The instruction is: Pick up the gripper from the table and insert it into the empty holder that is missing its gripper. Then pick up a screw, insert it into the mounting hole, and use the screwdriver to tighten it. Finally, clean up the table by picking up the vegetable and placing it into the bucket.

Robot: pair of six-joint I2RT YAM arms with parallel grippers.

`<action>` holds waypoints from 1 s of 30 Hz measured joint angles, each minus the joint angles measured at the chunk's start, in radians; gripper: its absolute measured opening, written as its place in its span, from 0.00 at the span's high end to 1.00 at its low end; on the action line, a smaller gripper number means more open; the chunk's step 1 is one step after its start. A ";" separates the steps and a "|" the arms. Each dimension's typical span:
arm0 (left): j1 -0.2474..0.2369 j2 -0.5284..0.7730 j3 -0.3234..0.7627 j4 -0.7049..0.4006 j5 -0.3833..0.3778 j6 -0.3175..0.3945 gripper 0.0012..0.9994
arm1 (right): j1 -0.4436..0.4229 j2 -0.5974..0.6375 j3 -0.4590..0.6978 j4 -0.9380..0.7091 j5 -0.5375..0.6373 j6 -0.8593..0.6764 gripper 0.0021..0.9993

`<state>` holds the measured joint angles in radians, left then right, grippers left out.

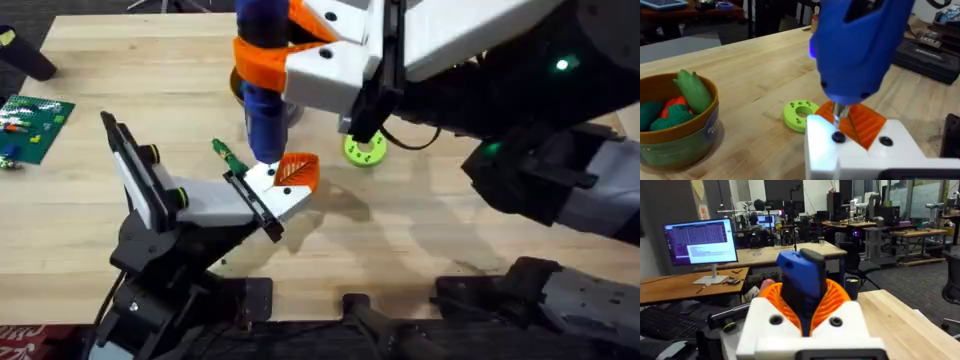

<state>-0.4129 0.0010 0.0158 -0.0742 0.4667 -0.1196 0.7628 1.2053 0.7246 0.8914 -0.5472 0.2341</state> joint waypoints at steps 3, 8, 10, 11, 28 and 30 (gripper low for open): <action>0.000 0.000 0.000 0.000 0.000 0.000 0.99 | 0.000 0.000 0.000 -0.015 0.000 0.000 0.94; 0.000 0.000 0.000 0.000 0.000 0.000 0.99 | 0.000 0.000 0.000 -0.026 0.000 0.000 0.94; 0.000 0.000 0.000 0.000 0.000 0.000 0.99 | 0.000 -0.001 0.000 -0.033 0.000 0.000 0.94; 0.000 0.000 0.000 0.000 0.000 0.000 0.99 | 0.000 -0.001 0.000 -0.037 0.000 0.000 0.94; 0.000 0.000 0.000 0.000 0.000 0.000 0.99 | 0.000 -0.002 0.000 -0.049 0.000 0.000 0.94; 0.000 0.000 0.000 0.000 0.000 0.000 0.99 | 0.000 -0.002 0.000 -0.049 0.000 0.000 0.94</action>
<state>-0.4129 0.0009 0.0158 -0.0742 0.4667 -0.1196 0.7628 1.2034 0.7246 0.8421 -0.5472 0.2344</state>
